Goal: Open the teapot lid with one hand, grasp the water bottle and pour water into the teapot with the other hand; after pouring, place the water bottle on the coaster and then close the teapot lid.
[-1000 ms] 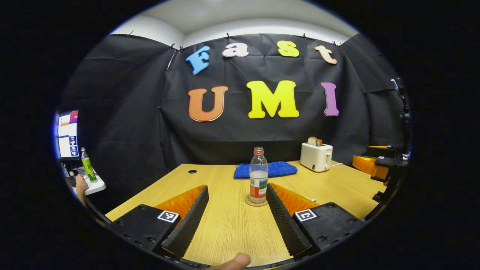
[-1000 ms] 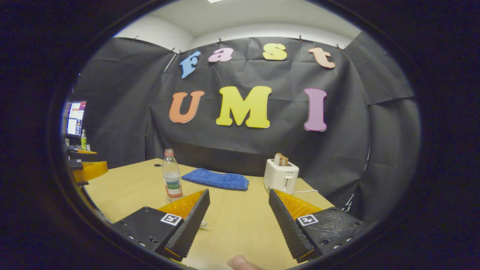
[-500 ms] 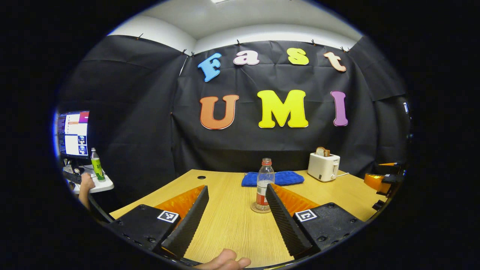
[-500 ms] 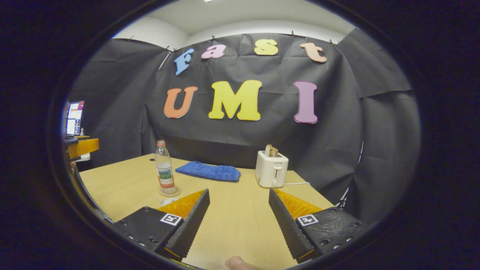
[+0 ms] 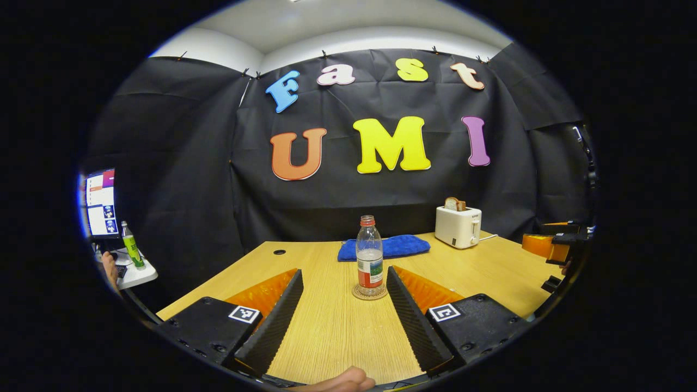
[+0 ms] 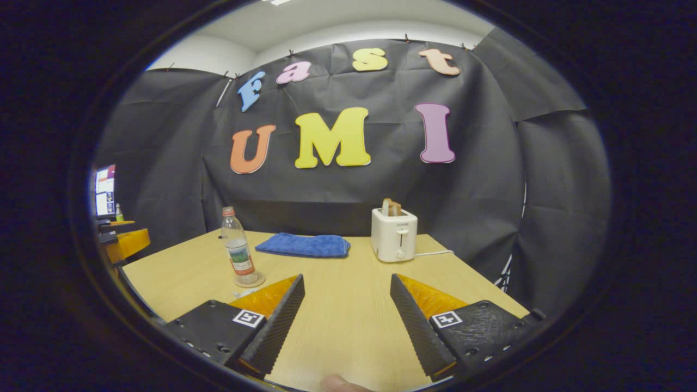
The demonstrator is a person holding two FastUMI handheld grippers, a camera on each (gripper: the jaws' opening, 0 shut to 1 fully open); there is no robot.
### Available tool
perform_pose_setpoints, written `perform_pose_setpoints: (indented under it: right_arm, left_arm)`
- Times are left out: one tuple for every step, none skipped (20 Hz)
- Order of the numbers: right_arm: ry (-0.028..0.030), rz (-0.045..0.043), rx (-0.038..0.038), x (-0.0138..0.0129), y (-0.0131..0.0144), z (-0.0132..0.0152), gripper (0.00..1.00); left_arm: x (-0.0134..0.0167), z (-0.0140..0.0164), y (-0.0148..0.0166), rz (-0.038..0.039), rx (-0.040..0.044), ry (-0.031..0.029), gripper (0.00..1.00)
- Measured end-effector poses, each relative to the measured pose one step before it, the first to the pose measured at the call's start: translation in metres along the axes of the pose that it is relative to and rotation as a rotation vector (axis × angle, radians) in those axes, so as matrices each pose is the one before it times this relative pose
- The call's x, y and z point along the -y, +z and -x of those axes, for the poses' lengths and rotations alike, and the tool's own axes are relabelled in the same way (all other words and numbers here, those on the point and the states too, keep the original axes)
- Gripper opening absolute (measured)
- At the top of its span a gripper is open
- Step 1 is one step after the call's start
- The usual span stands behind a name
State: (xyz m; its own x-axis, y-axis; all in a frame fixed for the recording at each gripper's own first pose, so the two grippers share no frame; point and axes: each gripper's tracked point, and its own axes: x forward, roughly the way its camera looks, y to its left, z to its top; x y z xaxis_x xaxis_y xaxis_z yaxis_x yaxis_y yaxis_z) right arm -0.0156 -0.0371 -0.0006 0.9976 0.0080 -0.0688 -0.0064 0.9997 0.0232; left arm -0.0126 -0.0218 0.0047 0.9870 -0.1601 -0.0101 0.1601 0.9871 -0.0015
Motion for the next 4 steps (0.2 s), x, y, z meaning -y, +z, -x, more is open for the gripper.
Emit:
perform_pose_setpoints:
  right_arm:
    - [-0.00568, 0.00018, 0.00533, 0.00238, 0.00165, 0.00093, 0.97]
    - [-0.00055, 0.00017, 0.00244, 0.00047, 0.00077, 0.00007, 0.97]
    - [0.00087, -0.00066, -0.00114, 0.00016, -0.00033, -0.00035, 0.97]
    - [0.00247, -0.00071, -0.00126, 0.00007, -0.00106, 0.00044, 0.95]
  left_arm:
    - [-0.00080, -0.00075, -0.00019, 0.00105, -0.00042, 0.00463, 0.97]
    - [0.00062, 0.00021, 0.00075, 0.00245, 0.00345, -0.00115, 0.97]
    - [0.00149, -0.00044, -0.00023, 0.00220, 0.00053, -0.00260, 0.97]
    - [0.00061, -0.00061, -0.00082, 0.00116, -0.00016, -0.00094, 0.97]
